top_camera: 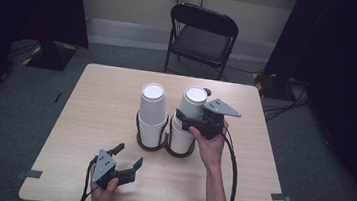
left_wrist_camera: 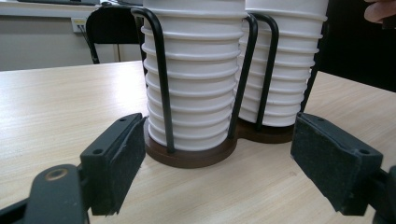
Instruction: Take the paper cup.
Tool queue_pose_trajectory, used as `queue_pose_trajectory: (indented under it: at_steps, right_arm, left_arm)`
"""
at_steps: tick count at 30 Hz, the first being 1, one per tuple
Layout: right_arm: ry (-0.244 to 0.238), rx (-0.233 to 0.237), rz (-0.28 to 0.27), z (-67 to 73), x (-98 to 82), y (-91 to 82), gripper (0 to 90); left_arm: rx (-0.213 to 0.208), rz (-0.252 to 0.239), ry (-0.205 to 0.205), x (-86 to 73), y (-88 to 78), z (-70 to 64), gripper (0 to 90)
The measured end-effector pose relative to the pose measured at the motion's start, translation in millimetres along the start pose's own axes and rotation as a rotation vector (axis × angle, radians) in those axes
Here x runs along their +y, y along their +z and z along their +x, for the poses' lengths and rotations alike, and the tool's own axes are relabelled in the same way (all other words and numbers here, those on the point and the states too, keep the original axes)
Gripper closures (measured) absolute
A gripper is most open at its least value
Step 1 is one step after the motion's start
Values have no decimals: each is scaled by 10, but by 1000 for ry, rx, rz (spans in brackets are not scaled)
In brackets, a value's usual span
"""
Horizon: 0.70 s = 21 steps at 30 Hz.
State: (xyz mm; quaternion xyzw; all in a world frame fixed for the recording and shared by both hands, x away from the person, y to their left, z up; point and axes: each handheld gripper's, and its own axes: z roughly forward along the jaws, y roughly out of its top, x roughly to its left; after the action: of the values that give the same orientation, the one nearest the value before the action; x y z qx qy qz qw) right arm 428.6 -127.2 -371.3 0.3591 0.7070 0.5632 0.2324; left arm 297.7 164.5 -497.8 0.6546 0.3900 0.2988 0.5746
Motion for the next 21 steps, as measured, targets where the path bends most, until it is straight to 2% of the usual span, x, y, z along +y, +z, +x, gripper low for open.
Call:
queue_pose_trajectory:
  at_steps: [3, 9, 12, 21]
  right_arm:
    - [-4, -9, -14, 8, 24, -17, 138]
    - [-2, -3, -31, 9, 93, -45, 139]
    - [-7, -8, -38, 10, 130, -62, 138]
    - [6, -9, -55, 2, 180, -88, 139]
  left_arm:
    - [-16, 9, -3, 3, 6, 6, 178]
    - [-13, 9, -1, 3, 5, 9, 178]
    - [-28, 13, -3, 4, 9, 11, 177]
    - [-18, 11, -6, 4, 8, 8, 177]
